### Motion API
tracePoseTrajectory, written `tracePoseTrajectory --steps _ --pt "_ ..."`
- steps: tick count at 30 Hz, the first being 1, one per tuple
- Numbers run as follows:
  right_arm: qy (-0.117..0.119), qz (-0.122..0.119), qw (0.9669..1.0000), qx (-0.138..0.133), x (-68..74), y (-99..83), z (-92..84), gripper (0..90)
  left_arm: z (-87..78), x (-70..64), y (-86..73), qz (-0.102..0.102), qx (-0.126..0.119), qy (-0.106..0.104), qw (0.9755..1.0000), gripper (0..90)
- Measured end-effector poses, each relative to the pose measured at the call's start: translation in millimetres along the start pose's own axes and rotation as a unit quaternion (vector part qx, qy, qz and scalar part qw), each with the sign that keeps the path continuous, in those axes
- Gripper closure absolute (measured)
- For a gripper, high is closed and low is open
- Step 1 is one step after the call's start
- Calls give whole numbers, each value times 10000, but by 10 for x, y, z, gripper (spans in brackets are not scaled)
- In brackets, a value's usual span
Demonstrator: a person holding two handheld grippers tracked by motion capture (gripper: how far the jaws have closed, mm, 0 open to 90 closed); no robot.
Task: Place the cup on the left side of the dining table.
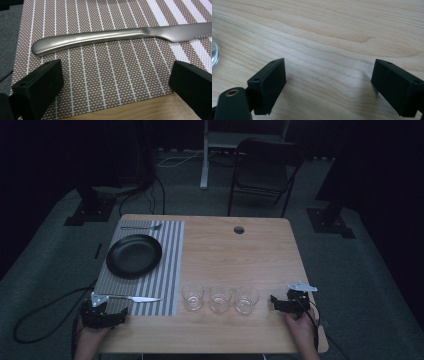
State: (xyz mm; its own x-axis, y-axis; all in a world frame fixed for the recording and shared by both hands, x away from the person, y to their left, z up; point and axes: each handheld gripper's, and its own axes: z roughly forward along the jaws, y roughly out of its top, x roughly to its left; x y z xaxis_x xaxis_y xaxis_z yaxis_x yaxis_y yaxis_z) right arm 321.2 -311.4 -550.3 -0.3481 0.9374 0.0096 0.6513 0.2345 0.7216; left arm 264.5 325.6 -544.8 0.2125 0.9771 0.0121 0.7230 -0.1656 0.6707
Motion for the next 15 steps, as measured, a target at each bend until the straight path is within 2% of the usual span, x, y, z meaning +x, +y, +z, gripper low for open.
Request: tracePoseTrajectory --steps 15 --pt "-19 22 10000 -3 6 -3 -3 123 -4 8 -4 46 -6 -41 10000 0"
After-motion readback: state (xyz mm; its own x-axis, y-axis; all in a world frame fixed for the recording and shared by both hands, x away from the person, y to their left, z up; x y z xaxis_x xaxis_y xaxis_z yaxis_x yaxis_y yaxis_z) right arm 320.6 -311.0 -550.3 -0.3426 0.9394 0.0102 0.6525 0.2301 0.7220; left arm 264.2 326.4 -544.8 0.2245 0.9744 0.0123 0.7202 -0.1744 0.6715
